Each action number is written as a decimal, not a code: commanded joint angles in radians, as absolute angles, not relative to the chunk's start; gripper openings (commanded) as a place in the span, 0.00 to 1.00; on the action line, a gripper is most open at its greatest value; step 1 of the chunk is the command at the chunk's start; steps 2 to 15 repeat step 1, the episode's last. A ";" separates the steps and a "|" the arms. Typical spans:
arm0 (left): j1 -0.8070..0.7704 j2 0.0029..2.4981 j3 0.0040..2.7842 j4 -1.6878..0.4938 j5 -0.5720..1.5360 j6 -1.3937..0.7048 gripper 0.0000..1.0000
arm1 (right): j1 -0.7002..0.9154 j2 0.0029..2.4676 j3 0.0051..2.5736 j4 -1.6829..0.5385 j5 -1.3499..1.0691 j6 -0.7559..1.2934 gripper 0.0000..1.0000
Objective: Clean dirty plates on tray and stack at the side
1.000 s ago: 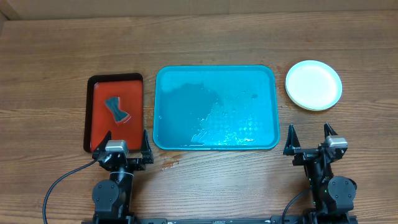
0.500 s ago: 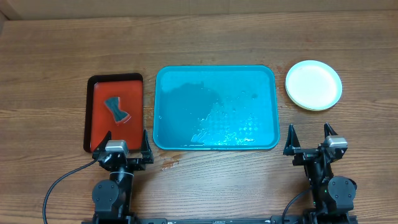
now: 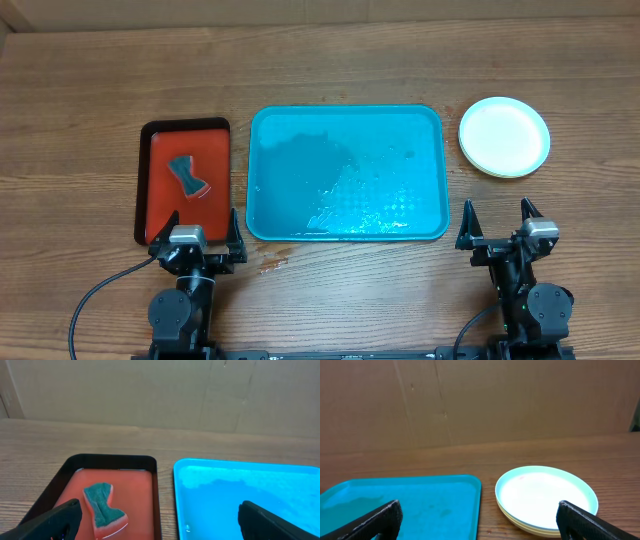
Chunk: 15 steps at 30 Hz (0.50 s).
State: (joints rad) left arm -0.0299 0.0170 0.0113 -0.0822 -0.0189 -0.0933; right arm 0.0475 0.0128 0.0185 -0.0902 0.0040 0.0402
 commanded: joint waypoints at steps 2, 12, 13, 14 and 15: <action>-0.020 0.004 0.005 -0.078 -0.007 -0.078 1.00 | 0.045 0.003 0.008 -0.084 -0.001 0.033 1.00; -0.020 0.004 0.005 -0.078 -0.007 -0.078 1.00 | 0.045 0.003 0.008 -0.084 -0.001 0.033 1.00; -0.020 0.004 0.005 -0.078 -0.007 -0.078 1.00 | 0.045 0.003 0.008 -0.084 -0.001 0.033 1.00; -0.020 0.004 0.005 -0.078 -0.007 -0.078 1.00 | 0.045 0.003 0.008 -0.084 -0.001 0.033 1.00; -0.020 0.004 0.005 -0.078 -0.007 -0.078 1.00 | 0.045 0.003 0.008 -0.084 -0.001 0.033 1.00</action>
